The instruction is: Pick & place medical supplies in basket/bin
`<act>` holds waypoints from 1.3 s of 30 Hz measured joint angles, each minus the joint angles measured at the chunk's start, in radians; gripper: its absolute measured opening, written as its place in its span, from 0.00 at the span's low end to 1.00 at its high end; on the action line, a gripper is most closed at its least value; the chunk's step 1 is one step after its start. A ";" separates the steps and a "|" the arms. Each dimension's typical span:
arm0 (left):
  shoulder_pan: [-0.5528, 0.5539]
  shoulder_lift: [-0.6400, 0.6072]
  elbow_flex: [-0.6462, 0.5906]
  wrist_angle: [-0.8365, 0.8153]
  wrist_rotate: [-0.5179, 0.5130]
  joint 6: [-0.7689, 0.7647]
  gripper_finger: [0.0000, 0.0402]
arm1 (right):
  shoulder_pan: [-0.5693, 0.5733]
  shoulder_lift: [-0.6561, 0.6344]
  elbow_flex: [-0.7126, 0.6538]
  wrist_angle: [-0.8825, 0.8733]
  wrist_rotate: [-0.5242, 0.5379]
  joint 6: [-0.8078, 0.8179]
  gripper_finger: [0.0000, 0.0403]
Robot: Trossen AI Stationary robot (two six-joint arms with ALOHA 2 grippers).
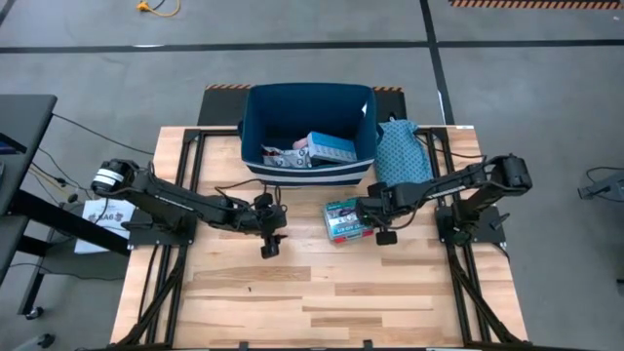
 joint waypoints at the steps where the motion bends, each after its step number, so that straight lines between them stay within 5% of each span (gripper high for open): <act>1: 0.000 0.000 0.000 0.000 0.001 0.000 0.58 | 0.003 0.008 0.000 0.010 -0.005 -0.006 0.00; 11: -0.001 0.001 0.000 -0.101 0.000 0.005 0.58 | 0.055 0.162 0.064 -0.017 0.024 -0.039 0.00; 39: 0.027 0.001 -0.001 -0.106 -0.035 0.069 0.58 | 0.121 0.314 0.279 0.120 0.002 -0.081 0.00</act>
